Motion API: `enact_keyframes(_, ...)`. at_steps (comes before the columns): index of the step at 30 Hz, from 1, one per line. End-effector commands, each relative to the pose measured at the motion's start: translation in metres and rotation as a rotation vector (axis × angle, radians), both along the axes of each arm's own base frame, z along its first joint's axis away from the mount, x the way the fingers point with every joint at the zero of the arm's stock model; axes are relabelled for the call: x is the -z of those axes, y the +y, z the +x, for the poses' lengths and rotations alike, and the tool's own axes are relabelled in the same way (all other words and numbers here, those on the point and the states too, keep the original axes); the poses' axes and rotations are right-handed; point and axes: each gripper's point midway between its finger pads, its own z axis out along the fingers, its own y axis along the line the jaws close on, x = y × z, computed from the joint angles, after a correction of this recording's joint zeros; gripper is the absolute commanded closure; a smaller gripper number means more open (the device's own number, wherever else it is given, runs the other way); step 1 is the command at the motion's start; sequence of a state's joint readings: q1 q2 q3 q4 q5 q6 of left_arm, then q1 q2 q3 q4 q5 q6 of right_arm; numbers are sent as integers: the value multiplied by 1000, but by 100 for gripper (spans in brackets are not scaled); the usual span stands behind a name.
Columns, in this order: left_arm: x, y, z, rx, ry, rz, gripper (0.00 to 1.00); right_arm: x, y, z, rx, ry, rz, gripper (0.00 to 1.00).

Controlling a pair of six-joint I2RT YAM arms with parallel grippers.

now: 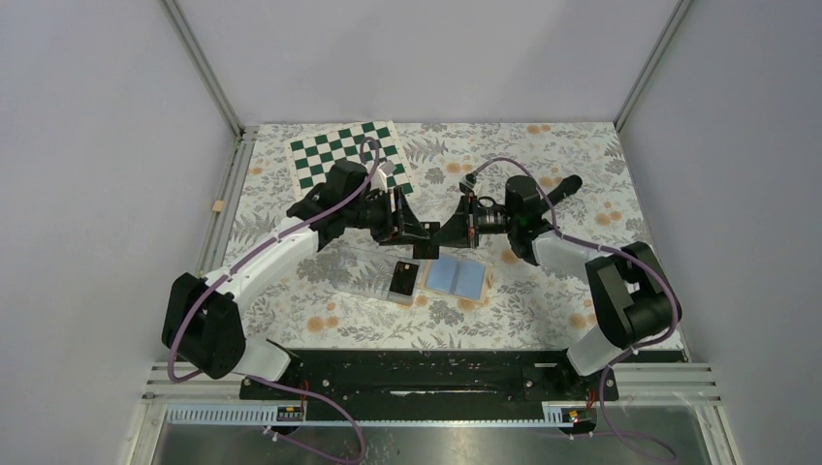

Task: Put the credit cards into the card holder
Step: Insert the credit card into the card holder.

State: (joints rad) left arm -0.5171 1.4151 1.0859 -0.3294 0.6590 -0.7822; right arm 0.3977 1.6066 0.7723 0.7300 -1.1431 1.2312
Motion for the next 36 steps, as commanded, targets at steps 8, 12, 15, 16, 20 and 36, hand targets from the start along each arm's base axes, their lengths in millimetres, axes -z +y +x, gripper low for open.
enact_keyframes(8,22,0,12,-37,3,77,42,44,-39,3,140,-38,-369,100)
enact_keyframes(12,38,-10,16,-8,19,153,42,61,-69,9,236,14,-463,100)
enact_keyframes(15,53,-27,15,49,27,231,43,70,-90,10,287,37,-525,100)
enact_keyframes(16,63,-32,16,65,42,265,43,74,-95,10,299,48,-543,100)
enact_keyframes(20,84,-49,16,111,37,370,44,81,-109,5,326,76,-571,100)
enact_keyframes(36,165,-9,18,94,77,715,41,95,-116,4,301,124,-623,100)
